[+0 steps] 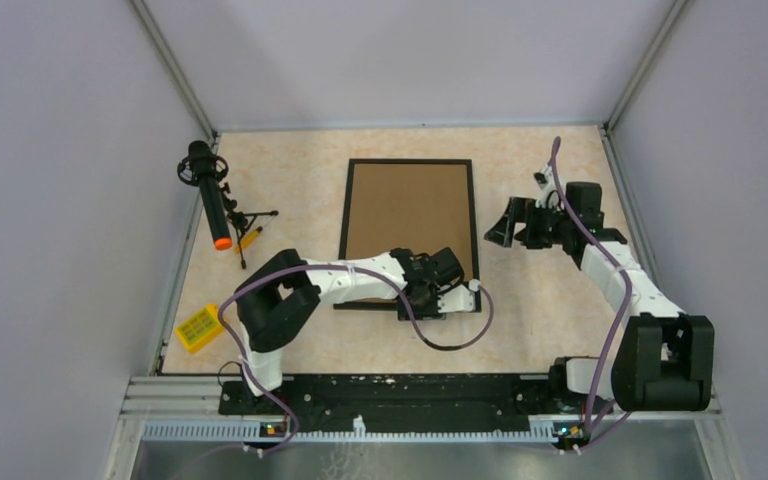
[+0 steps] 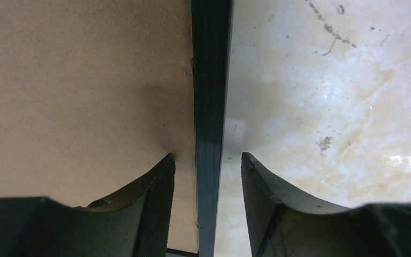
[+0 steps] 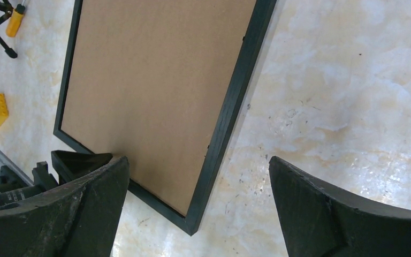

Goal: Take the photo out of the frame
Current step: Turn over the photo frame at the center of the board.

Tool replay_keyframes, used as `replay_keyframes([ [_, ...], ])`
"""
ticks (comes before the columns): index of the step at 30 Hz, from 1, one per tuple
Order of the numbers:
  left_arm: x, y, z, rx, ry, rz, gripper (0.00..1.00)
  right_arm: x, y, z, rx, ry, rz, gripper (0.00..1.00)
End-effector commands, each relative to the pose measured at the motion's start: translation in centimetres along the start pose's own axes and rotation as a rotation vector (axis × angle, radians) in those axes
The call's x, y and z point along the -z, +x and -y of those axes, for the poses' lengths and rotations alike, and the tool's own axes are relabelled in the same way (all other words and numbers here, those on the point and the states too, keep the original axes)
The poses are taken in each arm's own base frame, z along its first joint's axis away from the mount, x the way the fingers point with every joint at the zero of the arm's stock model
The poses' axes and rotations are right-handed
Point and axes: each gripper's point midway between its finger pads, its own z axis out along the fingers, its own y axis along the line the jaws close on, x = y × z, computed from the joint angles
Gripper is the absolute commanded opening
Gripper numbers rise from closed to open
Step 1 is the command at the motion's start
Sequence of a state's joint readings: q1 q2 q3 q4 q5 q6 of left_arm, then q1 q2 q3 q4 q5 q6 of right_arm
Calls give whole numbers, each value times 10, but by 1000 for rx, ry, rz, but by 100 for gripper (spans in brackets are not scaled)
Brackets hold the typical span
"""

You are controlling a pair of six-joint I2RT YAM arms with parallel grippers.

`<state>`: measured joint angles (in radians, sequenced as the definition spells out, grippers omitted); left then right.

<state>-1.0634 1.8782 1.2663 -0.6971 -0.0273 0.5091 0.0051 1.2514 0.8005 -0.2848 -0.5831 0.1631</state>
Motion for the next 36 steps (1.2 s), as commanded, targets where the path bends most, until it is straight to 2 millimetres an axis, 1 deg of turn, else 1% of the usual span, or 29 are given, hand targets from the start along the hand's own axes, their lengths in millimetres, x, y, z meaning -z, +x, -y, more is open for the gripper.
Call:
replay_keyframes([
  [1, -32, 9, 8, 24, -3, -55, 50, -8, 0, -5, -23, -56, 1, 99],
  [6, -43, 18, 10, 11, -47, -94, 44, -12, 6, -4, -37, -72, -15, 99],
  [7, -44, 19, 11, 15, -40, -98, 40, -12, 6, -5, -35, -75, -14, 99],
  [8, -45, 18, 13, 17, -31, -96, 36, -9, 3, 1, -47, -62, -2, 99],
  [9, -45, 17, 14, 20, -25, -91, 32, -9, 4, 2, -49, -60, 0, 99],
  [10, -44, 15, 15, 22, -17, -83, 24, -9, 5, 2, -50, -62, -2, 99],
  [11, -42, 13, 16, 23, -10, -74, 19, -10, 5, 3, -48, -62, -1, 99],
  [13, -36, 6, 14, 29, -9, -56, 12, -10, 5, 3, -48, -64, 0, 99],
  [16, -18, -7, 7, 31, -28, -18, 0, -9, 5, 1, -49, -74, -1, 99],
  [20, 12, -23, -2, 34, -44, 30, 0, -11, 8, 1, -55, -79, -7, 99],
  [25, 37, -33, -5, 39, -47, 71, 0, -19, 20, 5, -100, -91, -53, 99],
  [31, 53, -38, -8, 45, -53, 96, 0, -37, 48, 10, -206, -140, -160, 99],
  [34, 58, -40, -9, 47, -58, 102, 0, -48, 63, 19, -266, -147, -230, 99],
  [36, 61, -41, -8, 47, -55, 111, 0, -53, 71, 14, -310, -217, -275, 99],
])
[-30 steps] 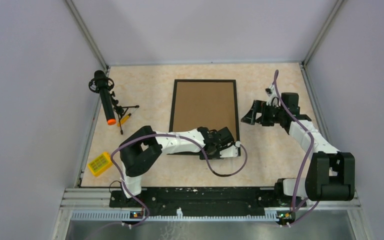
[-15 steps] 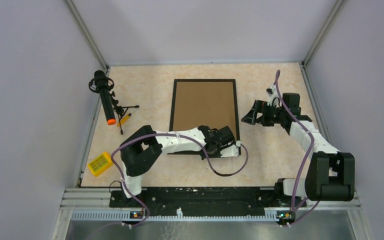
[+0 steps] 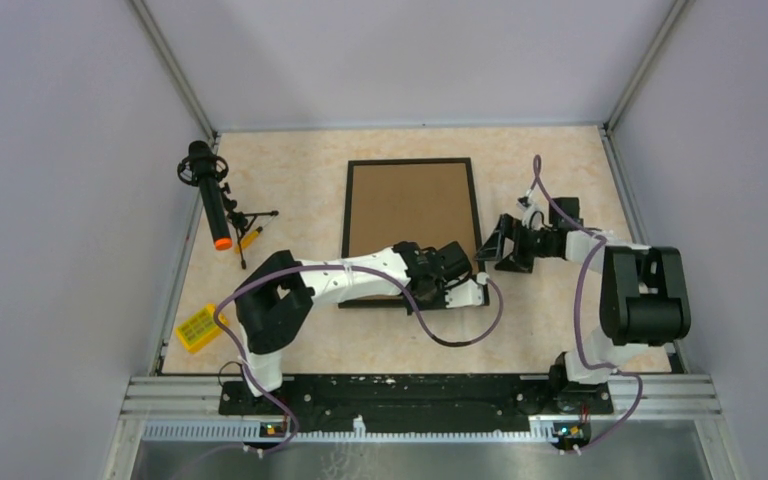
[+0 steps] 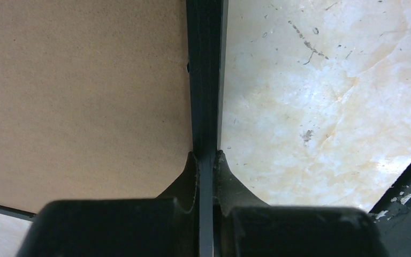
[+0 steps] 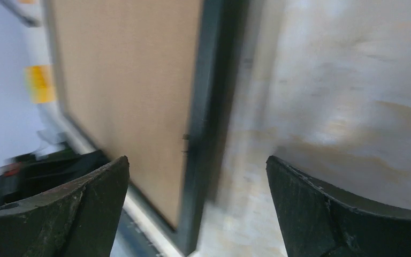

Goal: Take the photo out of the frame
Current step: Turn over the photo frame at the center of the board.

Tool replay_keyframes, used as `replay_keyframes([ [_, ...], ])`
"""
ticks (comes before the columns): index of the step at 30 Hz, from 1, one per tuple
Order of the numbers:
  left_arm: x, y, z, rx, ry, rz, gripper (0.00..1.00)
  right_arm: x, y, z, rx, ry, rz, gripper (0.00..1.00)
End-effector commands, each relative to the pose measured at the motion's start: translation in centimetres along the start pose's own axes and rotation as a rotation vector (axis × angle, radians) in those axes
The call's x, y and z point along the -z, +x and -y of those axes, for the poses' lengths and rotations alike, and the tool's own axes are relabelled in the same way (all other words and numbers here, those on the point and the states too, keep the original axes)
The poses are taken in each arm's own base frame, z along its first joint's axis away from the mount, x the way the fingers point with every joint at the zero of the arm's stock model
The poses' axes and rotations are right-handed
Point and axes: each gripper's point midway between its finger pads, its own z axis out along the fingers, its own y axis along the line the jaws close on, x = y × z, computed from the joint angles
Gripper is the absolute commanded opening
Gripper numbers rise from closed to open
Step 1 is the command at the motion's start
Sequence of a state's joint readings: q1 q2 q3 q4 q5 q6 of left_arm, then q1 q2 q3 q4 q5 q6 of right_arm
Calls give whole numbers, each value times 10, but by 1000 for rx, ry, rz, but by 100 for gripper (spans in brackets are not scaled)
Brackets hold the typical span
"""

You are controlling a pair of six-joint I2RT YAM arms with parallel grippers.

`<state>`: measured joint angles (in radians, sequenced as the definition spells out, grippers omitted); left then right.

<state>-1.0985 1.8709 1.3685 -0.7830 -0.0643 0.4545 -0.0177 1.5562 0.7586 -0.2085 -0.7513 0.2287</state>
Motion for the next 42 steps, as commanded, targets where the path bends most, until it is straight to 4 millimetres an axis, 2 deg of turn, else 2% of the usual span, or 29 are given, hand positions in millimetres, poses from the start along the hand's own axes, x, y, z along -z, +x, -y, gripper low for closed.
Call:
replay_keyframes([
  [1, 38, -22, -7, 28, -16, 108, 0, -13, 10, -8, -74, -157, -83, 99],
  [3, 41, -25, -7, 29, -14, 124, 0, -17, 15, -18, -120, -268, -113, 98],
  [9, 42, -30, -7, 33, -17, 158, 0, -28, 28, -32, -262, -462, -185, 92],
  [13, 43, -33, -11, 35, -33, 174, 0, -36, 44, -41, -268, -500, -253, 84],
  [20, 41, -32, -14, 43, -46, 186, 0, -39, 56, -44, -309, -545, -305, 73],
  [23, 41, -31, -17, 62, -45, 194, 0, -38, 56, -46, -309, -550, -301, 65],
  [30, 41, -32, -18, 93, -47, 216, 0, -31, 50, -55, -297, -575, -288, 35],
  [33, 44, -30, -21, 111, -49, 215, 1, -24, 46, -62, -266, -588, -277, 26],
  [36, 52, -33, -21, 140, -13, 247, 7, -16, 39, -70, -233, -596, -255, 11],
  [38, 60, -34, -23, 161, 1, 266, 17, -11, 32, -74, -212, -596, -234, 0],
  [39, 64, -35, -25, 171, 8, 279, 24, -8, 28, -74, -210, -589, -224, 0],
  [42, 79, -36, -31, 200, 22, 316, 60, 2, 16, -78, -164, -556, -179, 0],
])
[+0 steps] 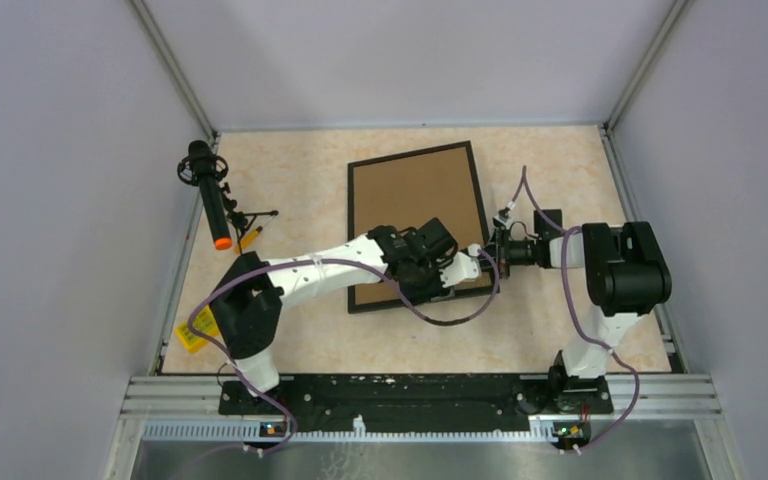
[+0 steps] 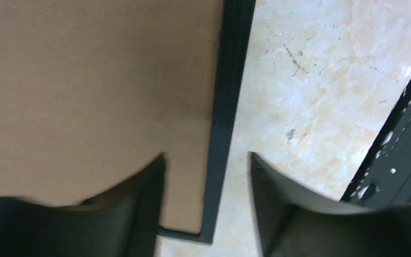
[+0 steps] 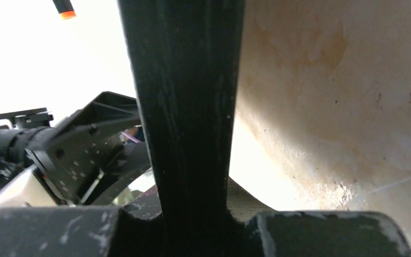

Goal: Take the photo out of the frame
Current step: Turn over the photo frame at the center of the board.

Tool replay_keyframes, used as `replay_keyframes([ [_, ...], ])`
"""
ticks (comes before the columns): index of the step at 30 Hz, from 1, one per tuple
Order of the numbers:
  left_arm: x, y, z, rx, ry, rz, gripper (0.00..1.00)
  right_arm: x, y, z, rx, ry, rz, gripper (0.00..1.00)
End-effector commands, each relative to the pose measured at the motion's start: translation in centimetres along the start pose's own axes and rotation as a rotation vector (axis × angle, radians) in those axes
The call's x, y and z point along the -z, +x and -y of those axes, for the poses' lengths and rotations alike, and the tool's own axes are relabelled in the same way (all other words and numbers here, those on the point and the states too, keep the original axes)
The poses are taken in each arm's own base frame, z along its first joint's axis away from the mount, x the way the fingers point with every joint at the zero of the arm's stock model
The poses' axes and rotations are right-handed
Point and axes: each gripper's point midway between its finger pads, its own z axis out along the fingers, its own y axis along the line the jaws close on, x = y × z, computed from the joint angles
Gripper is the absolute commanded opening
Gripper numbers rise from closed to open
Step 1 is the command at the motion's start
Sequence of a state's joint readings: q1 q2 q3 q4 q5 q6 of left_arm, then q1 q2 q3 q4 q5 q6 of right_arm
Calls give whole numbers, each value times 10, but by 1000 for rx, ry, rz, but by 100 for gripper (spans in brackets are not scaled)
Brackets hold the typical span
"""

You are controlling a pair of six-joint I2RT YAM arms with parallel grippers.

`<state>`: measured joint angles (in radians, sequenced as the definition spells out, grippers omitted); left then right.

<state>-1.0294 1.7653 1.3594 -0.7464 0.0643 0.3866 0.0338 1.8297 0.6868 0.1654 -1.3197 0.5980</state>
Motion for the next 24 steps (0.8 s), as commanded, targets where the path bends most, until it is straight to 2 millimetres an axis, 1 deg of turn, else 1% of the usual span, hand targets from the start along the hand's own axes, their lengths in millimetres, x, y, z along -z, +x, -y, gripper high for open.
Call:
replay_keyframes([
  [1, 49, -31, -17, 73, -11, 165, 71, 14, -17, -35, 186, 10, 51, 0],
  [3, 61, -31, -28, 103, -21, 188, 93, 18, -20, -44, 232, 51, 67, 0],
  [4, 67, -32, -34, 127, -22, 207, 98, 20, -24, -51, 262, 69, 75, 0],
  [8, 102, -42, -68, 260, -8, 323, 99, 34, -38, -69, 374, 201, 106, 0],
  [10, 120, -41, -90, 331, -17, 376, 99, 43, -47, -79, 437, 287, 132, 0],
  [12, 134, -37, -108, 376, -50, 410, 99, 56, -58, -91, 517, 388, 169, 0],
  [15, 154, -35, -125, 416, -107, 467, 99, 82, -77, -111, 664, 562, 217, 0],
  [20, 181, -30, -148, 493, -171, 554, 99, 128, -105, -154, 856, 810, 290, 0],
  [22, 190, -26, -156, 530, -185, 581, 99, 142, -113, -172, 920, 879, 310, 0],
  [24, 197, -21, -165, 565, -189, 606, 99, 151, -120, -191, 996, 950, 322, 0],
])
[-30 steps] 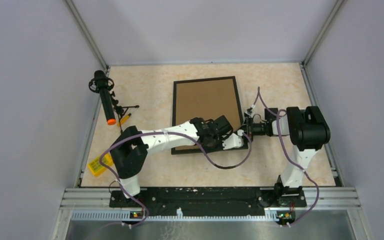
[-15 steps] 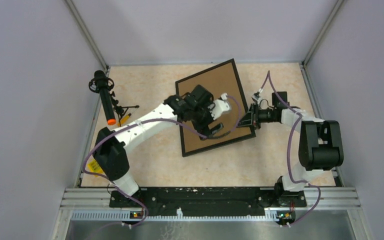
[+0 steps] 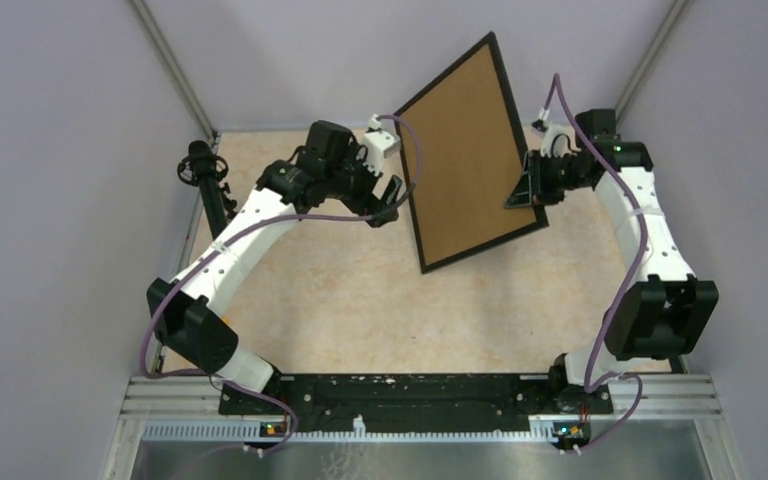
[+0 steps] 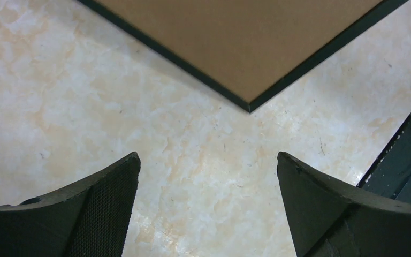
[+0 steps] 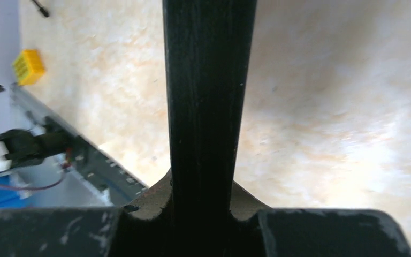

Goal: Take the photo out of the frame
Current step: Turn over the photo frame at the center of the board.

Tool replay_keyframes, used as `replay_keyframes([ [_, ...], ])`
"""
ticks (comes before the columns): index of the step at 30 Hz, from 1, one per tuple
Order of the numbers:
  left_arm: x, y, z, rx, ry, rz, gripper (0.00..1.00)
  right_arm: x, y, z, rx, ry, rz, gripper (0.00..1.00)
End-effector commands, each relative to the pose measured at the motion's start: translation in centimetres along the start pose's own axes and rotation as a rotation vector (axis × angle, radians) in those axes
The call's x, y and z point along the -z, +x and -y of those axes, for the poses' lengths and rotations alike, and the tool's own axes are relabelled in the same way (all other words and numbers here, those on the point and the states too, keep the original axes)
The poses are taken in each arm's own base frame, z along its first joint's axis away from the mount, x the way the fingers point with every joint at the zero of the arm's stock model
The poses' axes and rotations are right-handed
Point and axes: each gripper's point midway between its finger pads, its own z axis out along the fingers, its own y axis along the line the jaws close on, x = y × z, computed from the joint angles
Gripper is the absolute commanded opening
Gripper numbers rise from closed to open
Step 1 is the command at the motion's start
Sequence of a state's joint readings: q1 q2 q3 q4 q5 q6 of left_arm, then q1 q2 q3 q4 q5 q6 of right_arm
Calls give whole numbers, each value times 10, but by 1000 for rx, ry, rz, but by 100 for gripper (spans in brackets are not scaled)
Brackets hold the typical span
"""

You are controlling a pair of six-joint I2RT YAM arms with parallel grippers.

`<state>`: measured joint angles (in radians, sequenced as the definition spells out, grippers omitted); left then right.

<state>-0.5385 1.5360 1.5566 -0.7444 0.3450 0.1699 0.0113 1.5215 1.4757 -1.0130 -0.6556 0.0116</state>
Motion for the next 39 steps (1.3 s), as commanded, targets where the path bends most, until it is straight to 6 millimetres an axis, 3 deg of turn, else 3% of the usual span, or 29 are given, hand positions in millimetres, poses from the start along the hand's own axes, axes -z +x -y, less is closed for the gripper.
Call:
replay_keyframes([
  [1, 26, -33, -15, 73, -4, 147, 99, 66, -83, 9, 505, 338, 242, 0],
  [4, 29, -29, -30, 148, 23, 159, 99, 87, -105, -5, 657, 476, 310, 0],
  [8, 41, -29, -52, 256, 76, 192, 99, 97, -118, -32, 873, 654, 374, 0],
  [14, 66, -34, -78, 343, 110, 261, 99, 89, -115, -59, 1140, 869, 449, 0],
  [16, 73, -37, -85, 341, 83, 283, 99, 80, -108, -59, 1193, 912, 462, 0],
  [20, 88, -47, -87, 315, 53, 341, 99, 50, -83, -54, 1347, 1006, 468, 0],
  [26, 94, -50, -88, 306, 50, 355, 99, 9, -48, -38, 1506, 1087, 485, 0],
  [33, 82, -40, -91, 353, 76, 335, 99, -36, 14, -23, 1725, 1140, 557, 0],
  [39, 73, -30, -88, 358, 116, 306, 99, -84, 65, 2, 1801, 1080, 443, 0],
])
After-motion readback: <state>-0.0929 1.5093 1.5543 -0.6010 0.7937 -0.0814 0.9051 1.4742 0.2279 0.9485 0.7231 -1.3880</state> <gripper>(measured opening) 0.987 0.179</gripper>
